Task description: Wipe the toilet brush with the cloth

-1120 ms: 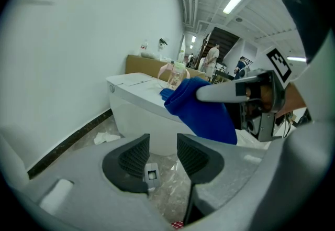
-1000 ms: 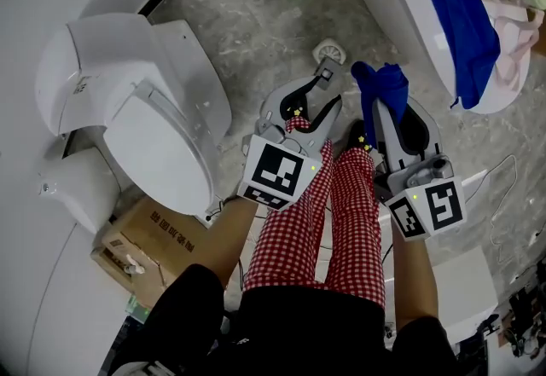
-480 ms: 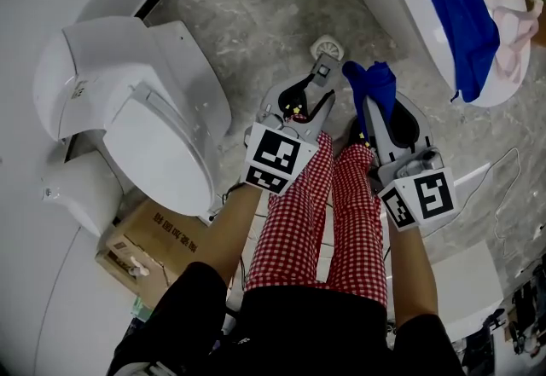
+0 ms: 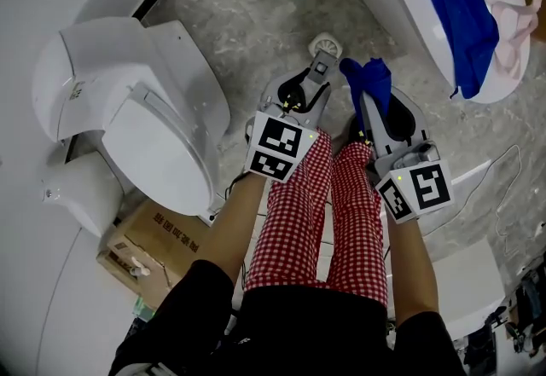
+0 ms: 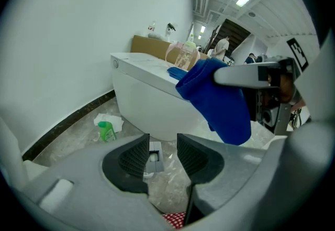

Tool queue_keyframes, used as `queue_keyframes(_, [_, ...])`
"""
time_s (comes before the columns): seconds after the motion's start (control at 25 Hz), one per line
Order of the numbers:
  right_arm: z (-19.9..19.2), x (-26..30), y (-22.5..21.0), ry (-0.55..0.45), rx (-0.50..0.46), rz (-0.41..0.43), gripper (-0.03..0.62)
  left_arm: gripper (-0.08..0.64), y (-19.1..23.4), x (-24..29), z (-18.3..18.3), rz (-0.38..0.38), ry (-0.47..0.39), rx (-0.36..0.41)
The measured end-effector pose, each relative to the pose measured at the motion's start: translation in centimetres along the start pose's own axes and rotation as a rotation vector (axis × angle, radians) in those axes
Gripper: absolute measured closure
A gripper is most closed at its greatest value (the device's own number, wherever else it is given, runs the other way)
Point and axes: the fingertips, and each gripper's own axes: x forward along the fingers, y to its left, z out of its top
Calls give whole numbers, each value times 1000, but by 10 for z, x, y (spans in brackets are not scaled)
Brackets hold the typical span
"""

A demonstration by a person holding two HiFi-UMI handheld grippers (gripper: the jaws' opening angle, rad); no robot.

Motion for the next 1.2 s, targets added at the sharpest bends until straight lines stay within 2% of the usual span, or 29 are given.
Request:
queue_keyframes(0.36, [-12, 4, -5, 12, -13, -7, 528, 410, 4, 12, -16, 9, 58, -5])
queue_keyframes(0.6, [-21, 4, -20, 57, 24, -75, 528, 410, 9, 25, -32, 16, 125, 0])
queue_keyframes(1.04, [-14, 6, -18, 18, 41, -25, 528, 400, 18, 47, -47, 24, 205, -7])
queue_keyframes(1.2, [-6, 3, -21, 3, 38, -43, 528, 400, 21, 55, -56, 11, 263, -10])
